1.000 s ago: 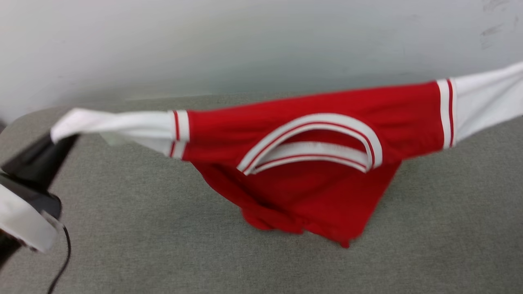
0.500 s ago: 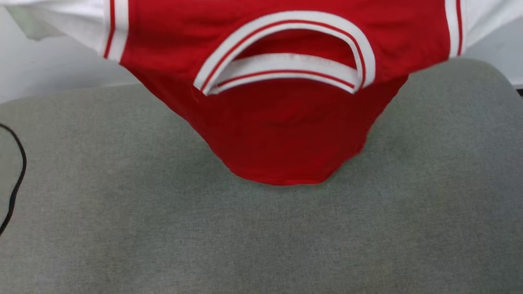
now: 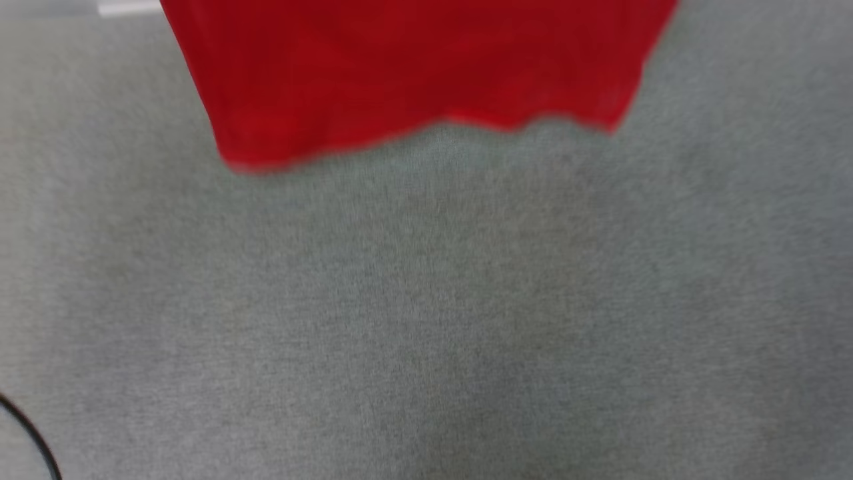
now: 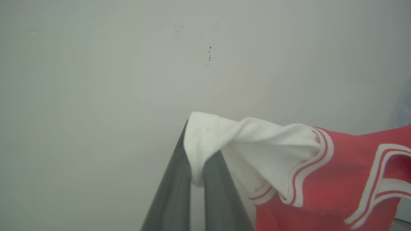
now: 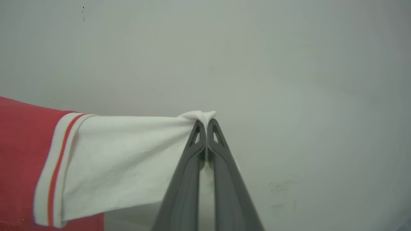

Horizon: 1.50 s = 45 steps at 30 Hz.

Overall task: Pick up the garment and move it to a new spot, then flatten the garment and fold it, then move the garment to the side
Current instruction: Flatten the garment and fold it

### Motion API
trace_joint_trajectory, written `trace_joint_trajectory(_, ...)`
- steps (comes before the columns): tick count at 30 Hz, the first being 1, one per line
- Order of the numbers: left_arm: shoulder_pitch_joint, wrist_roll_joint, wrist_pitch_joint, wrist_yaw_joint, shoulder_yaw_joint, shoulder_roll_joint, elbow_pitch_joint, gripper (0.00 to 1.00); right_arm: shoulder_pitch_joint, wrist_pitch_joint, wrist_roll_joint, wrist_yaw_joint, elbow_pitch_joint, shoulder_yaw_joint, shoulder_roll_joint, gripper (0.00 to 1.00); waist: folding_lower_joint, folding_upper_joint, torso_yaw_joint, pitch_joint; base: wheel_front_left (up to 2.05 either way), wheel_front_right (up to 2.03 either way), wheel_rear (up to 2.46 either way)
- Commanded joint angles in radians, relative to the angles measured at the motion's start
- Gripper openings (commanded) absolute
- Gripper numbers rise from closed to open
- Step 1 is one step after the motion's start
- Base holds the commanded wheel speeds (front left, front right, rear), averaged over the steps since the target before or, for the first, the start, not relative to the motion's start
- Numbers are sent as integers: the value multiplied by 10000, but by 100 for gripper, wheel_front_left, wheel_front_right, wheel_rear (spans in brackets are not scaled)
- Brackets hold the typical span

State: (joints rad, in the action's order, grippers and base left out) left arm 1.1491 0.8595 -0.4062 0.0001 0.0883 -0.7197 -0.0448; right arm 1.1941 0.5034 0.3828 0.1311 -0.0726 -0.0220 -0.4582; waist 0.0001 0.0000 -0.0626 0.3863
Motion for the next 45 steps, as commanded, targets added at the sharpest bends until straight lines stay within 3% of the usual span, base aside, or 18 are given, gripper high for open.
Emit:
trace_joint_trajectory(1, 676, -171, 167, -70, 126, 136, 401, 0, 573, -363, -234, -7, -341, -36, 85, 0, -1, 0, 100, 1068, 0, 0, 0)
trace_joint_trajectory(8, 3684, -1080, 1451, -174, 606, 1002, 2840, 0, 2817, -2515, -1917, -8, -2399, 73, 482, 0, -1, 0, 359, 2266, 0, 0, 0)
trace_joint_trajectory(13, 4524, -1439, 2607, -460, 882, 1597, 4265, 0, 3462, -3615, -2653, -10, -3637, 119, 876, 0, -1, 0, 539, 2706, 0, 0, 0)
trace_joint_trajectory(20, 3520, -1367, 3441, -970, 1408, 2145, 5615, 0, 2649, -4013, -2676, -8, -5113, -145, 1277, 0, -1, 0, 726, 2682, 0, 0, 0)
trace_joint_trajectory(27, 891, -1123, 3914, -1242, 2236, 2438, 6314, 0, 744, -3883, -1877, -8, -6097, -641, 1187, 0, -1, 0, 800, 1760, 0, 0, 0)
trace_joint_trajectory(35, -2824, -864, 3579, -1295, 3457, 1756, 5887, 0, -2194, -3274, -652, -8, -6217, -1555, 819, 0, -1, 0, 703, 92, 0, 0, 0)
trace_joint_trajectory(45, -6206, 57, 1933, -1224, 4001, -79, 4027, 0, -4781, -1865, 1661, -13, -5220, -2547, -229, 0, -1, 0, 581, -1751, 0, 0, 0)
